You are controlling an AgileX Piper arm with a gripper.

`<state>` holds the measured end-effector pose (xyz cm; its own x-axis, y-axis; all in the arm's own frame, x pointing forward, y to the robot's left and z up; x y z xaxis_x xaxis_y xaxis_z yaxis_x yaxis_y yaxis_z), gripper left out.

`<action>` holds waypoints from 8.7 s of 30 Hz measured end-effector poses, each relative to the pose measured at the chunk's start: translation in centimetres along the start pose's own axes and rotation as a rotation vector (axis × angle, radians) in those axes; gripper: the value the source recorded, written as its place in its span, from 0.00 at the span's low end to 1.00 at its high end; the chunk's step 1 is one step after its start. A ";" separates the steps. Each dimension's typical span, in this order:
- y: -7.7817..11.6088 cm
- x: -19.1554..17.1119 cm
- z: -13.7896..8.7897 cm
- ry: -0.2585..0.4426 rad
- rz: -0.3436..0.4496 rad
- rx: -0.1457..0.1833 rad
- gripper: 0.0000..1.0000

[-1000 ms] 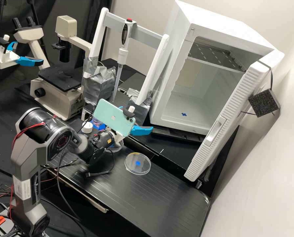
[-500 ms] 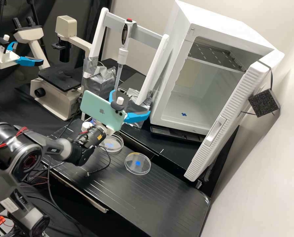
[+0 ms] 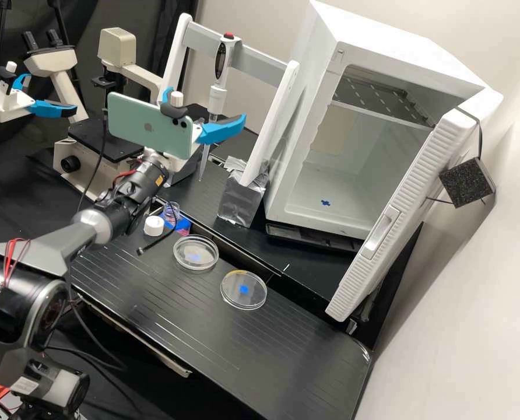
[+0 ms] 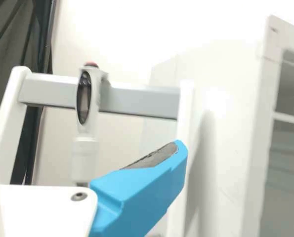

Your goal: Use the pipette

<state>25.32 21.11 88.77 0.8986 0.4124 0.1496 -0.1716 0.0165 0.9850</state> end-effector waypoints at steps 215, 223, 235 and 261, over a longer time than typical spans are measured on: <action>-9.6 -6.3 3.9 -0.066 -0.096 0.021 0.00; -10.4 -6.2 4.4 -0.086 -0.119 0.011 0.00; -10.5 -6.2 4.4 -0.093 -0.124 0.012 0.00; -6.5 -5.2 3.0 -0.021 0.015 -0.001 0.00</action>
<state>22.93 16.15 81.89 0.9042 0.3935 0.1661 -0.1853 0.0111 0.9826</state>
